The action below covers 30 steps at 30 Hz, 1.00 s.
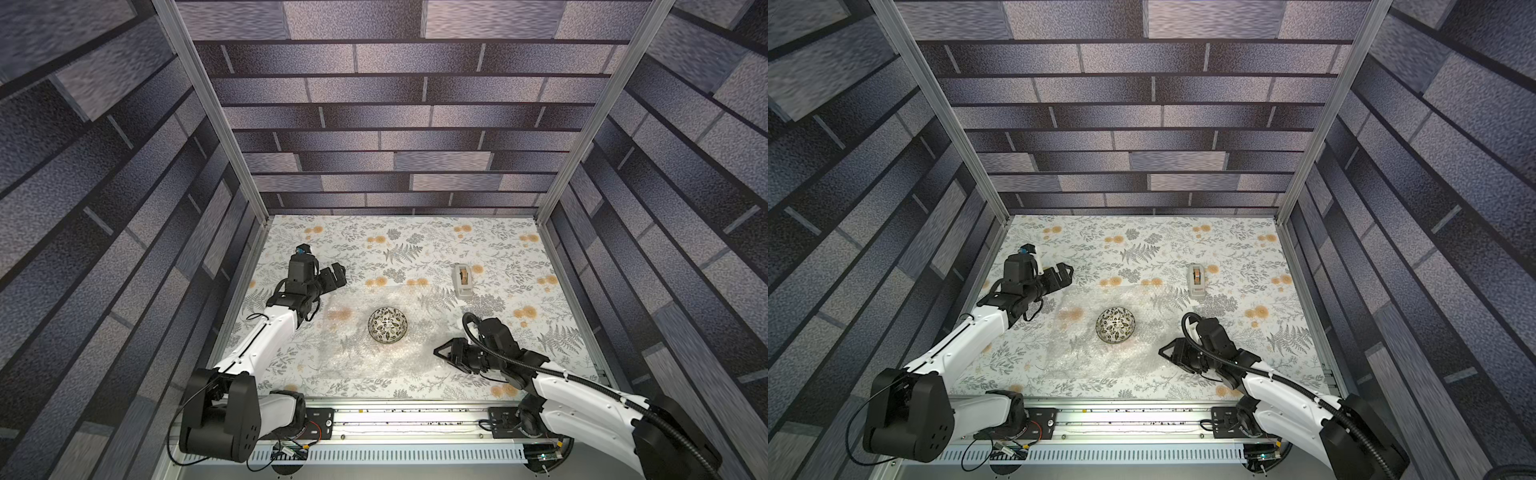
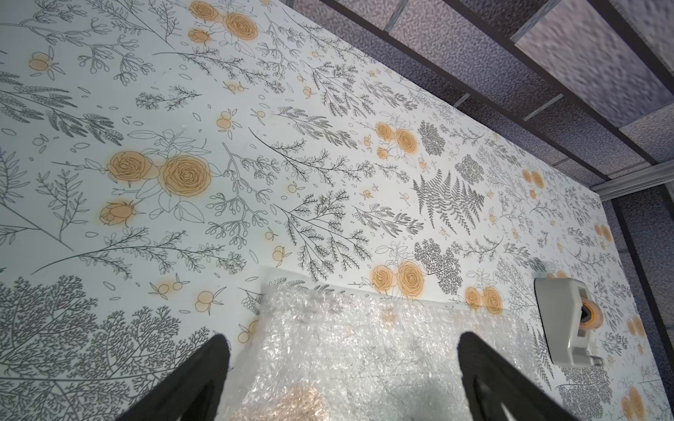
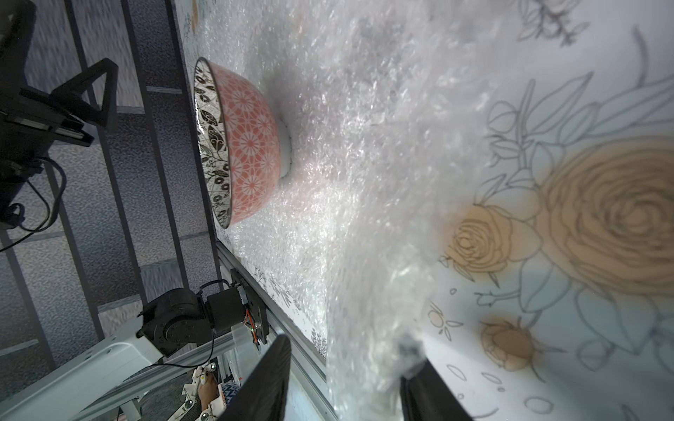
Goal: Wrap bowls in bubble wrap
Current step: Wrap the bowl in bubble wrap.
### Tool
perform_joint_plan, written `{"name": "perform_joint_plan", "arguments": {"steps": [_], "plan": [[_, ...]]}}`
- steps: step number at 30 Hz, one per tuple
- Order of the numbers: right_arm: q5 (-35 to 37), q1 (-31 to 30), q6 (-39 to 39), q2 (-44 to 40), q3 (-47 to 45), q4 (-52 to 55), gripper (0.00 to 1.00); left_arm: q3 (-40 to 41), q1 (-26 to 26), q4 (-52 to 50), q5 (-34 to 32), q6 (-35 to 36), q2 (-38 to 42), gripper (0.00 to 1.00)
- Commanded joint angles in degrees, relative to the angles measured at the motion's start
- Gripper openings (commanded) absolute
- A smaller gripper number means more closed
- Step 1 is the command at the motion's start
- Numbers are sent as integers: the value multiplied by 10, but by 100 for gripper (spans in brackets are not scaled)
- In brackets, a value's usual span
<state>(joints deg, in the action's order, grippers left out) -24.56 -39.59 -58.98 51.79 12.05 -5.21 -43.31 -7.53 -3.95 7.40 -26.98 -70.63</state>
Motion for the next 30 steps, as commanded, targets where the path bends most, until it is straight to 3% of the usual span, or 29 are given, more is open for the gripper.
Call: {"name": "perform_joint_plan", "arguments": {"steps": [1, 8, 14, 20, 30], "plan": [[-6, 3, 9, -40, -7, 1, 46, -7, -3, -4, -4, 16, 2, 100], [-3, 2, 39, -54, 11, 58, 41, -4, -6, 8, -3, 9, -1, 100], [-8, 3, 35, 11, 12, 28, 29, -8, -12, 4, -4, 11, 1, 100], [16, 2, 36, -20, 11, 53, 16, -6, -12, -8, -13, 19, 13, 100], [26, 3, 67, -37, 51, 107, 12, 0, -20, 3, -19, 15, 5, 100]]}}
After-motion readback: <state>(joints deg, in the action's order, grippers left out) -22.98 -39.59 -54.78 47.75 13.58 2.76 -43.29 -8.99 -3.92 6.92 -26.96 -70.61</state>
